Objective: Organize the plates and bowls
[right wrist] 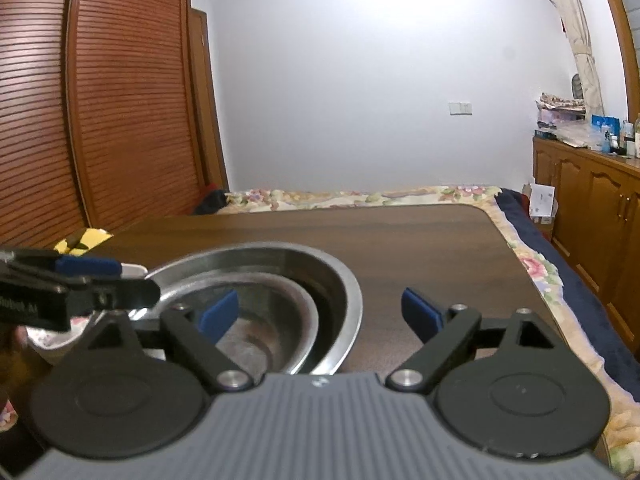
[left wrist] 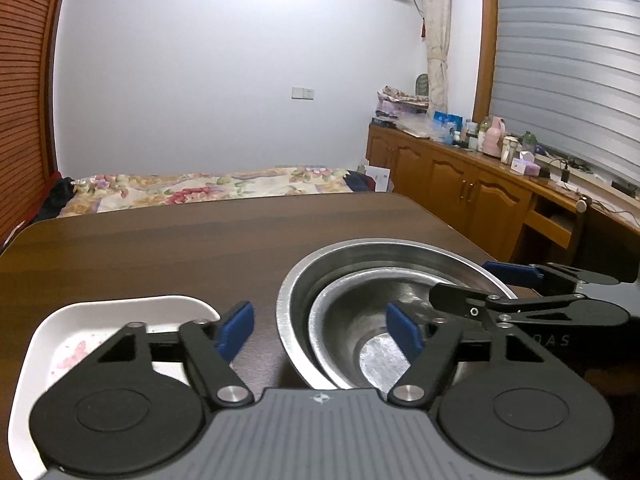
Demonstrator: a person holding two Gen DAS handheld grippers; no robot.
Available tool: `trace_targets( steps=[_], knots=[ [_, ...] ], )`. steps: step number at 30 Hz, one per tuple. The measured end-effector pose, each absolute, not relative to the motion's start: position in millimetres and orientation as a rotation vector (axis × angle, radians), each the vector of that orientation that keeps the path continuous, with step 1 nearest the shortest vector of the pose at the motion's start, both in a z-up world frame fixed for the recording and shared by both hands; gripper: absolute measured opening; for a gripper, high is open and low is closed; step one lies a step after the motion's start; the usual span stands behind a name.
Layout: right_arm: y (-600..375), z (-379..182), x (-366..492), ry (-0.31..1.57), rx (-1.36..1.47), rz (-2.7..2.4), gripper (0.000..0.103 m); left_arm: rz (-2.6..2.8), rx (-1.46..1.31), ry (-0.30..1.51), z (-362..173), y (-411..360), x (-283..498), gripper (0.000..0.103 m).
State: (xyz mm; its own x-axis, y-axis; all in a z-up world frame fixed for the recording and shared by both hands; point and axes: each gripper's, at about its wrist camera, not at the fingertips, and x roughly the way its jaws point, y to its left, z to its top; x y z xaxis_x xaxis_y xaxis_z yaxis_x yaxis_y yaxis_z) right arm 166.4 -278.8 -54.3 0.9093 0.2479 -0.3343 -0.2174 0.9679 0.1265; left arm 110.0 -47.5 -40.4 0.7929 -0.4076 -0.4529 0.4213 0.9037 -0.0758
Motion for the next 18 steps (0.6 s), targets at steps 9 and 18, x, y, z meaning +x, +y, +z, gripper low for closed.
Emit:
trace_targets(
  steps=[9,18],
  knots=[
    [-273,-55,164,0.357,0.079,0.236,0.088,-0.426,0.016,0.509,-48,-46,111,0.062],
    [-272,-56,167,0.378,0.075,0.244,0.082,-0.423,0.009,0.518,-53,-50,107,0.051]
  ],
)
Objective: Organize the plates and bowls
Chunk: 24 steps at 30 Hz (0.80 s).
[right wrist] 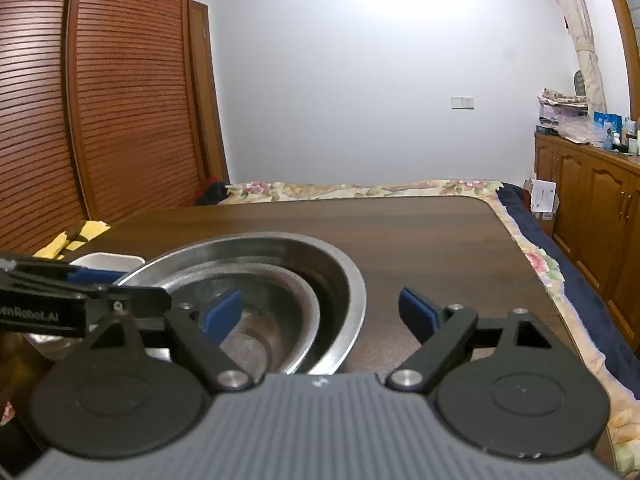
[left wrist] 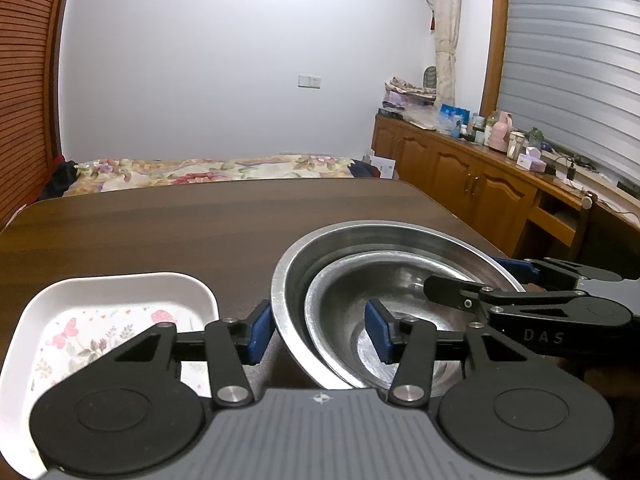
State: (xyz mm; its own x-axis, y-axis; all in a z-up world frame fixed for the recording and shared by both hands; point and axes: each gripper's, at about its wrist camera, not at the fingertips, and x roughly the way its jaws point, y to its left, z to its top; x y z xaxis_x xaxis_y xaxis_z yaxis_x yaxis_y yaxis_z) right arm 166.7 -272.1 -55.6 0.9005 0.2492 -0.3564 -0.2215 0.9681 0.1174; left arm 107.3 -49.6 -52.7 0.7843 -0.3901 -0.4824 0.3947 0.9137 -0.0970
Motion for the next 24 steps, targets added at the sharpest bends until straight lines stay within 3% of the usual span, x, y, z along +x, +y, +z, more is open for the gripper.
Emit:
trace_targets(
  steps=[4,12,20,24],
  knots=[
    [-271.5,-56.8,167.2,0.39,0.072,0.248,0.074,-0.416,0.007,0.525,-55.0,-52.3,106.0,0.046],
    [-267.5,-57.9,169.4,0.419,0.075,0.262,0.069,-0.42,0.012,0.537,-55.9,-56.0,108.2,0.045],
    [-264.6,-59.5,171.9,0.447,0.073,0.281,0.047,-0.434,0.016,0.542,-56.8,-58.2,108.3,0.039],
    [-264.7,-59.1,170.0,0.438,0.078,0.273,0.044,-0.431,0.016,0.552,-55.7,-55.5,111.4,0.039]
  ],
)
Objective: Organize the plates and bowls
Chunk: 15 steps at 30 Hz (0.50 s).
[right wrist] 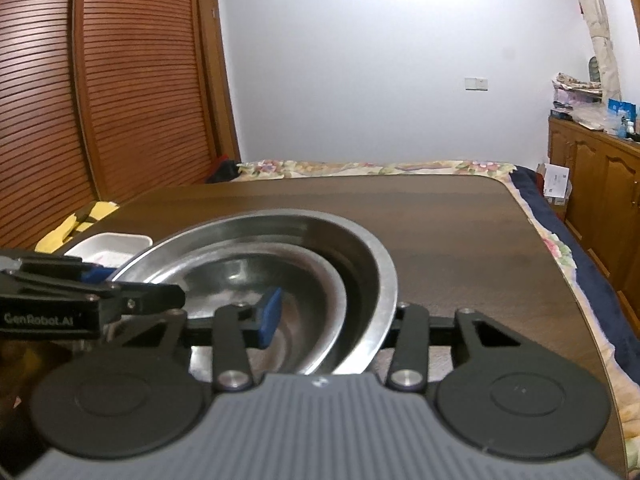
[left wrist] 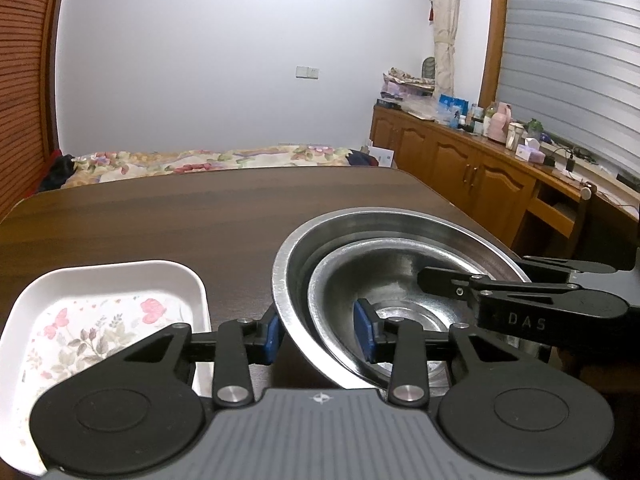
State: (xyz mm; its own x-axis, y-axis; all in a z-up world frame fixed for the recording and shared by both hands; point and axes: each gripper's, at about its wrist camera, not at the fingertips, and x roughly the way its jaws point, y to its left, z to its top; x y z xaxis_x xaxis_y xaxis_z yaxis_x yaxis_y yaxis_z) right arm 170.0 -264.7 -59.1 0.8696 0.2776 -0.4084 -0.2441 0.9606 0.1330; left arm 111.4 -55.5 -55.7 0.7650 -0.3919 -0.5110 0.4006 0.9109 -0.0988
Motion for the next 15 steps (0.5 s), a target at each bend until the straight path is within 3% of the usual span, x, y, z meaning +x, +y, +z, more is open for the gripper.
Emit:
trace_targets(
  steps=[15],
  knots=[
    [-269,-38,161,0.413,0.193,0.249,0.037,-0.445,0.001,0.473,-12,-49,100,0.039]
  ],
)
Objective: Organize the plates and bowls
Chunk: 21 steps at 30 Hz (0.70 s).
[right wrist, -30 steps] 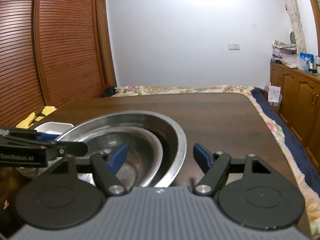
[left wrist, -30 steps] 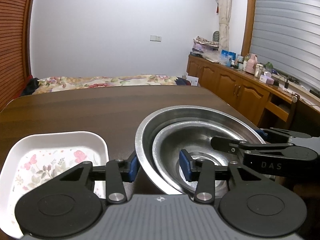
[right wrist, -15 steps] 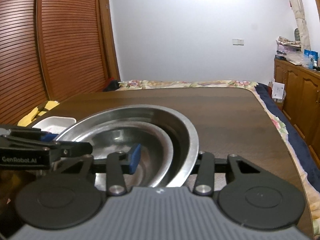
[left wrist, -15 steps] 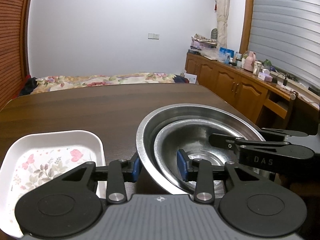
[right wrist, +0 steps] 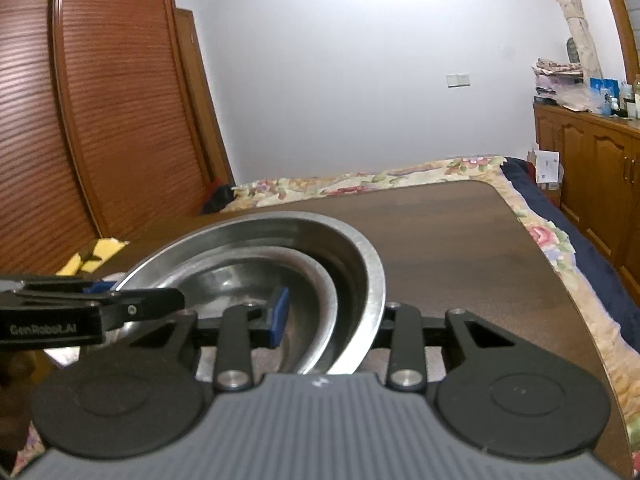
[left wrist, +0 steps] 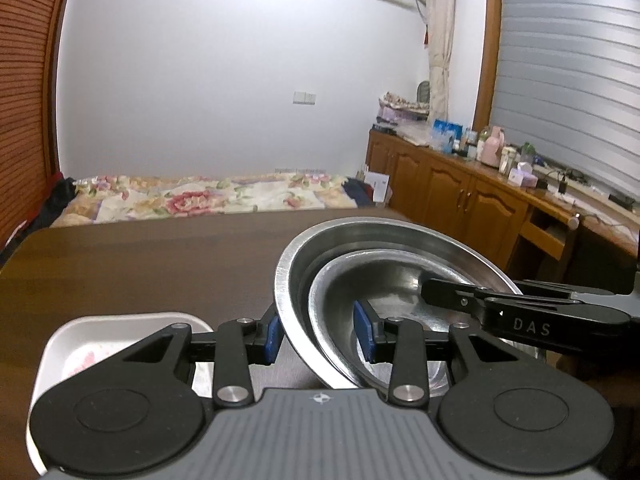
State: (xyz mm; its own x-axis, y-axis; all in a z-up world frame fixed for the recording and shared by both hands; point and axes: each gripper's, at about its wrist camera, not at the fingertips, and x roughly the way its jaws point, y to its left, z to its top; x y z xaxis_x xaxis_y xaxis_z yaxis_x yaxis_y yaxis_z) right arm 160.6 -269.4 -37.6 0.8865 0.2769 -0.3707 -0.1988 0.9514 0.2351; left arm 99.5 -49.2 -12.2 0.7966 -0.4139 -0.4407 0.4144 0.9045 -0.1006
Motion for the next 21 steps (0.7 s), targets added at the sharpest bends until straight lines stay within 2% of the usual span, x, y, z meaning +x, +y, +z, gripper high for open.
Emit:
trace_targets(
  steps=[21],
  knots=[
    [-267,6,148,0.337,0.183,0.27,0.037,-0.444,-0.009,0.404,32,-28,75,0.039]
  ],
)
